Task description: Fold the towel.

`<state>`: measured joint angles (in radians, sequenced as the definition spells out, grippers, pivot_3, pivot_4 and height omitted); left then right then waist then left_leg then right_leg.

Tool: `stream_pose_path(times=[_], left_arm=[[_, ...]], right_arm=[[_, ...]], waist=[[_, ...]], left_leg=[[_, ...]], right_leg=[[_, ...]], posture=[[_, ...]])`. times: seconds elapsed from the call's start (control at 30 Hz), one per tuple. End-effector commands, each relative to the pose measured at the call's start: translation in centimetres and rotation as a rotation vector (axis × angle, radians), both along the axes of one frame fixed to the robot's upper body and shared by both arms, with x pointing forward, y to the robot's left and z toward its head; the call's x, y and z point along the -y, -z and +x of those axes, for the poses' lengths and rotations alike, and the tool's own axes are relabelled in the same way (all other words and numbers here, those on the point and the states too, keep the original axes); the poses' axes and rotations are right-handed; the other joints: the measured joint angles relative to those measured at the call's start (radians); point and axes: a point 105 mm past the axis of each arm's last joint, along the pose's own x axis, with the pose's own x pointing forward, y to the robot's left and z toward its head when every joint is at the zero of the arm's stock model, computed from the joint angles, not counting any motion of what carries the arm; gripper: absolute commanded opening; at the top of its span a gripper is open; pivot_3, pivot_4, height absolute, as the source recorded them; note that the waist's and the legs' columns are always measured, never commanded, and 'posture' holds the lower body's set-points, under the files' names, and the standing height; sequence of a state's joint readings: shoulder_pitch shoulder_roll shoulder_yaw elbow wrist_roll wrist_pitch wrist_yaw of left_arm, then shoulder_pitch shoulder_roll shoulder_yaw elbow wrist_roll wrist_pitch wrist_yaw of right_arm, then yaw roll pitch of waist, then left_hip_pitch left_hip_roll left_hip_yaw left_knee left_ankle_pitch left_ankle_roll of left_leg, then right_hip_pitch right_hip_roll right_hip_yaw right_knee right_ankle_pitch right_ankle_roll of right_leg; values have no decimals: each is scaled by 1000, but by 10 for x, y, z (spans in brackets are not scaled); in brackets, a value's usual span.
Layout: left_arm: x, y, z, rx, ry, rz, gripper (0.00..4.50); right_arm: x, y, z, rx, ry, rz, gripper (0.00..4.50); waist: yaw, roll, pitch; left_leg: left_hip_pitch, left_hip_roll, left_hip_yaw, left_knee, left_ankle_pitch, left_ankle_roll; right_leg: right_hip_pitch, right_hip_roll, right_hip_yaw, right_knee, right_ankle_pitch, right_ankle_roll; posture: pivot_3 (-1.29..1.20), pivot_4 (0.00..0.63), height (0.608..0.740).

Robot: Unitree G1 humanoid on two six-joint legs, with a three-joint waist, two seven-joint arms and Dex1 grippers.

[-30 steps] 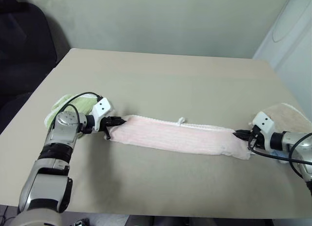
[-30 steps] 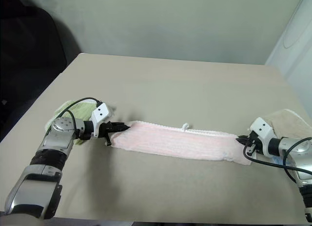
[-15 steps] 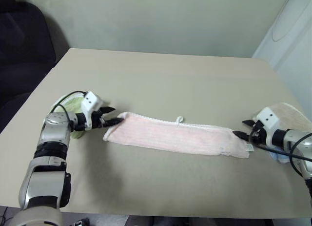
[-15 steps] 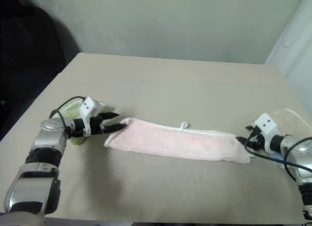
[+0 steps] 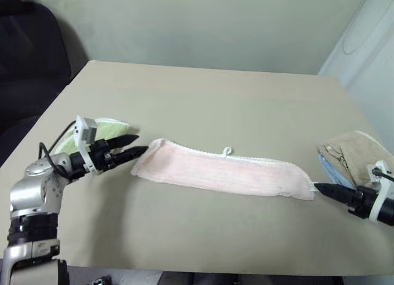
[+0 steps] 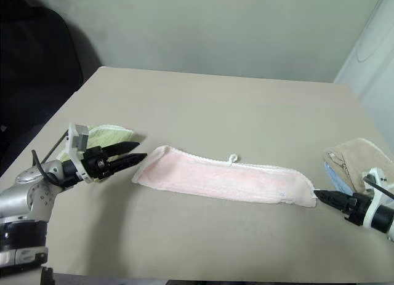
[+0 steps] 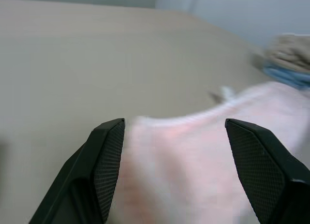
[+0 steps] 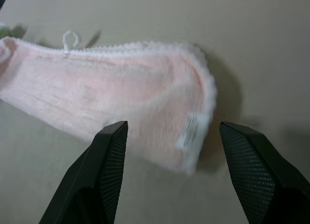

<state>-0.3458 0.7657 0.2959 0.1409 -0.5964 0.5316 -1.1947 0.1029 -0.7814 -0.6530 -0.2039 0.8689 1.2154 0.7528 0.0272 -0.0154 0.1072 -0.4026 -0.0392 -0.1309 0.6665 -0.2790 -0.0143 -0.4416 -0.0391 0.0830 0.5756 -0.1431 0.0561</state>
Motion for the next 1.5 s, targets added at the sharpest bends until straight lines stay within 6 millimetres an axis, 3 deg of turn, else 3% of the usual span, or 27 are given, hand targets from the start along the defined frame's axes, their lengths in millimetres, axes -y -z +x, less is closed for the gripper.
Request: stream_pose_path(times=[0.03, 0.17, 0.27, 0.7, 0.83, 1.03, 1.23, 1.37, 1.5], left_arm=[[18, -6, -14, 19, 97, 42, 3579], [25, 7, -16, -11, 120, 91, 3579], [27, 8, -15, -15, 118, 87, 3579], [43, 11, -14, -17, 134, 64, 3579], [41, 11, -16, -15, 112, 64, 3579], [33, 14, -18, -16, 67, 73, 3579], [31, 13, -14, -4, 44, 72, 3579], [33, 13, -10, 5, 42, 66, 3579], [39, 13, -5, 12, 48, 58, 3579]], right_arm=[[-2, -4, -6, -12, 37, 59, 3159], [-8, 17, -13, -102, 82, 108, 3159], [-10, 21, -10, -109, 115, 146, 3159], [-35, 25, 53, -65, 232, 320, 3159], [-34, 25, 54, -69, 252, 321, 2242], [-22, -1, 52, 18, 243, 303, 65], [-38, -58, 53, 206, 39, 9, 28], [-65, -91, 61, 310, -120, -119, 28], [-104, -91, 67, 302, -287, -248, 28]], waist=[[0, 1, 0], [0, 2, 0], [0, 2, -1], [-10, 0, -2], [-9, 1, -3], [-6, 1, -2], [-4, 5, -2], [-7, 5, -2], [-9, 5, -2]], left_leg=[[0, 0, 0, 0, 0, 0], [0, 0, 0, 0, -1, 0], [0, 0, 0, 0, -2, 0], [3, 0, 0, -1, -3, 1], [3, 0, 0, -1, -3, 1], [2, 0, 0, -1, -4, 0], [1, -1, 0, -1, -4, 0], [1, 0, 0, -2, -4, -1], [2, 0, 0, -2, -3, 0]], right_leg=[[0, 0, 1, 0, 0, 0], [0, 0, 1, 1, -1, -1], [-2, 0, 1, 1, 0, -2], [-2, 0, 0, 2, 6, -12], [-2, 0, 0, 2, 7, -13], [-2, -1, 0, 2, 7, -13], [-2, -1, 1, 2, 6, -13], [-2, -1, 0, 2, 6, -12], [-2, -1, 0, 2, 6, -12]], posture=[[0, 150, 740], [0, 150, 740], [0, 150, 740], [0, 150, 740], [0, 150, 740], [0, 150, 740], [0, 150, 740], [0, 150, 740], [0, 150, 740]])
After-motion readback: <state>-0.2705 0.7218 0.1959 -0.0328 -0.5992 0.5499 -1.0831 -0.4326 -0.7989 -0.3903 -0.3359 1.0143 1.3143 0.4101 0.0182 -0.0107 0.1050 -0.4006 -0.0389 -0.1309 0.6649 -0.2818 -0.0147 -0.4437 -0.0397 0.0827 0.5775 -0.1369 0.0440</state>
